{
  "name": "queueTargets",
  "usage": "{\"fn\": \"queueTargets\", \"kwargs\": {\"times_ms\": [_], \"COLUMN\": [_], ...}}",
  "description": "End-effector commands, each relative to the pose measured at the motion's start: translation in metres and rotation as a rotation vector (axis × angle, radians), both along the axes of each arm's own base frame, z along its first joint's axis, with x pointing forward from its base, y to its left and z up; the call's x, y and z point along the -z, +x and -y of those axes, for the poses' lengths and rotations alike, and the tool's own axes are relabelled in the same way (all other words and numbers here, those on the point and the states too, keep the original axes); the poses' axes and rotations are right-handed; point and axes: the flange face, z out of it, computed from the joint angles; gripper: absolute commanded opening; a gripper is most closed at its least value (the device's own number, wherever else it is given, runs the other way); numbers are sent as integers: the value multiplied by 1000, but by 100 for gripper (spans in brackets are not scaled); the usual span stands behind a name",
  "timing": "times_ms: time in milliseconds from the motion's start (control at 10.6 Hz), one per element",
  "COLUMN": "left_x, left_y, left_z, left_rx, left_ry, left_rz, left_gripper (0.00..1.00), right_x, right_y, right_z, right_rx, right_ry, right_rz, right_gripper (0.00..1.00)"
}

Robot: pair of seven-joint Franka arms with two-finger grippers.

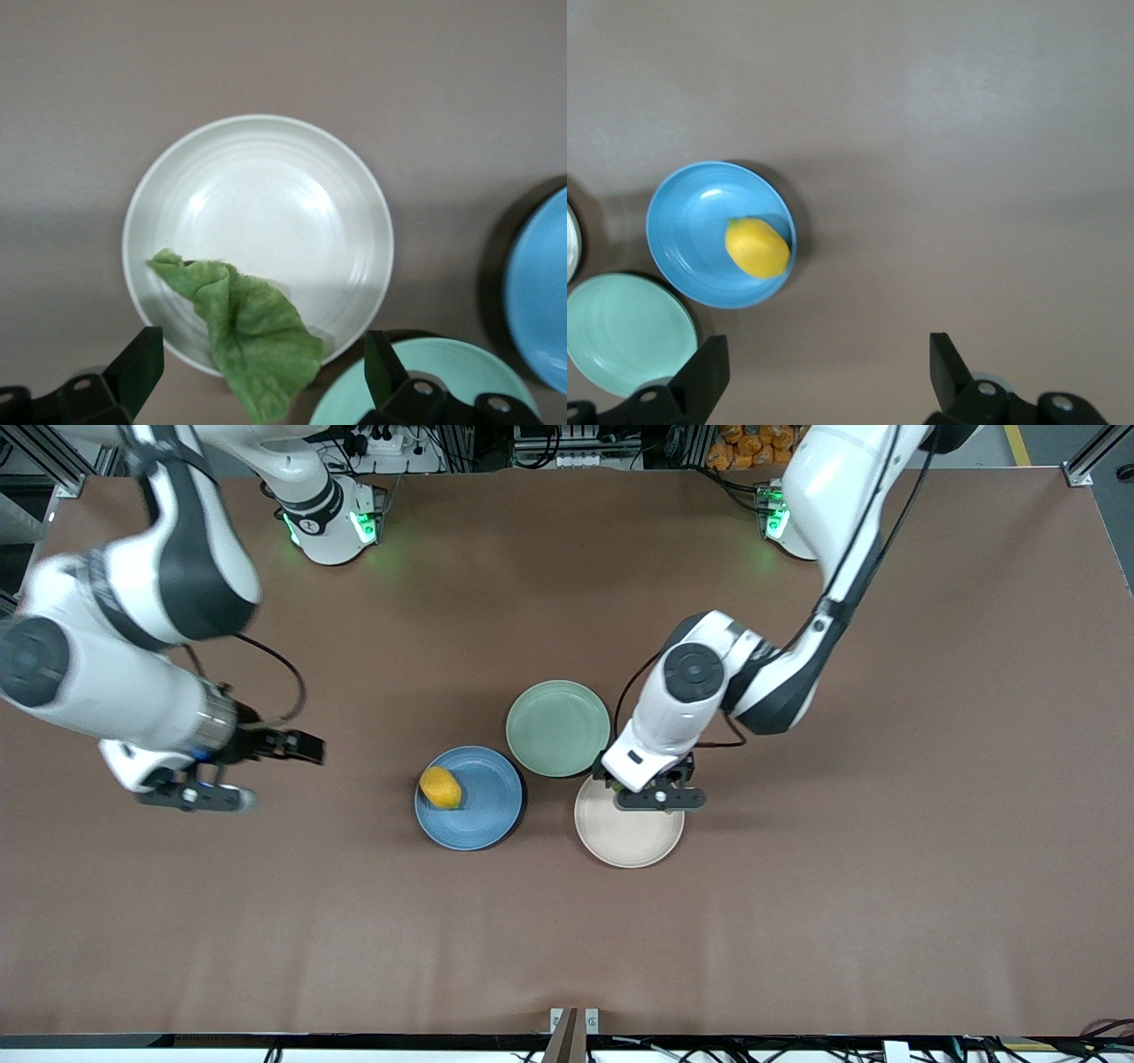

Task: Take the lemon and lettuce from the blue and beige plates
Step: 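Lower both grippers and close them on the lettuce and lemon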

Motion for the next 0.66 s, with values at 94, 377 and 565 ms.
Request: {"fn": "queueTargets", "kwargs": {"times_ms": [94,377,565], "left_x": [40,60,70], "left_y": [1,-10,-13], "left_z": [11,21,19], "left_rx": [48,60,49], "left_ry": [46,73,83], "left_rz": [65,56,44], "left_gripper": [100,98,94], "right_x": [45,87,104], "right_y": [13,24,24], "right_z": [-31,-46,-57], "right_rx": [5,42,45], "right_ry": [17,21,19], "right_rz": [-2,11,6], "right_gripper": [100,100,100]}}
